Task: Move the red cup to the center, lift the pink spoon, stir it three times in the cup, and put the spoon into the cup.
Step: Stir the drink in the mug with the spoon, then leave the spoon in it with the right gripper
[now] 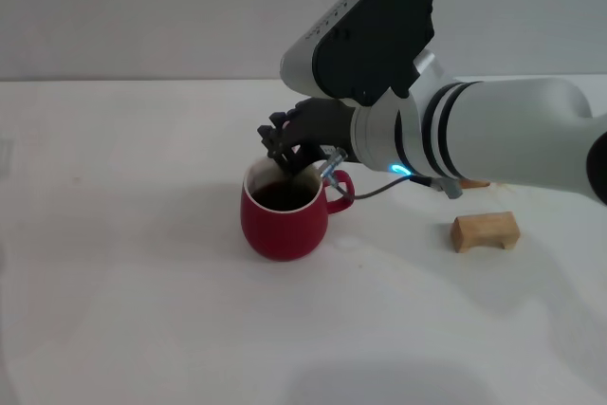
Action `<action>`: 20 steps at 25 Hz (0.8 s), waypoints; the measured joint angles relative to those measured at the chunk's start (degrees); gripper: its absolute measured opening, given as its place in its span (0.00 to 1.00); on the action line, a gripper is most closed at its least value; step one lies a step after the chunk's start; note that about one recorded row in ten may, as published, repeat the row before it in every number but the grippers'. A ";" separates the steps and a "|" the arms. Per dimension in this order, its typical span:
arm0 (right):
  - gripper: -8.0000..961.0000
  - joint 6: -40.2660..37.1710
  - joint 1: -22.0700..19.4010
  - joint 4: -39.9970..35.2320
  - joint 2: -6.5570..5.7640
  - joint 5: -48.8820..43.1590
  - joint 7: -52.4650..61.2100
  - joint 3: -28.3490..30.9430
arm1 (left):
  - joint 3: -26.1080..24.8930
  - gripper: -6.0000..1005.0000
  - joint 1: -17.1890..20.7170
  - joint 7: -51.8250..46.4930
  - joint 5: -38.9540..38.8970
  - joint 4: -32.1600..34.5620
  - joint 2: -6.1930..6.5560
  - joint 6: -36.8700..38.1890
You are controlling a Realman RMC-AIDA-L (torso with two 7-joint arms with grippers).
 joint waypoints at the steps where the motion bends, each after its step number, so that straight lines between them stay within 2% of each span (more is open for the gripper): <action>1: 0.14 1.21 -0.20 1.13 0.03 0.00 0.00 0.03 | 0.00 0.83 0.00 0.00 0.00 0.00 0.00 0.00; 3: 0.14 4.20 -0.71 4.32 0.05 0.28 0.07 0.10 | 0.00 0.83 0.00 0.00 0.00 -0.02 0.00 0.00; 9: 0.14 5.14 -0.85 6.05 0.05 2.12 0.10 0.12 | 0.00 0.83 0.00 0.00 0.00 -0.03 0.00 0.00; 20: 0.14 -0.05 1.40 -0.36 0.05 1.19 -0.24 0.62 | 0.00 0.83 0.00 0.00 0.01 -0.11 0.00 0.06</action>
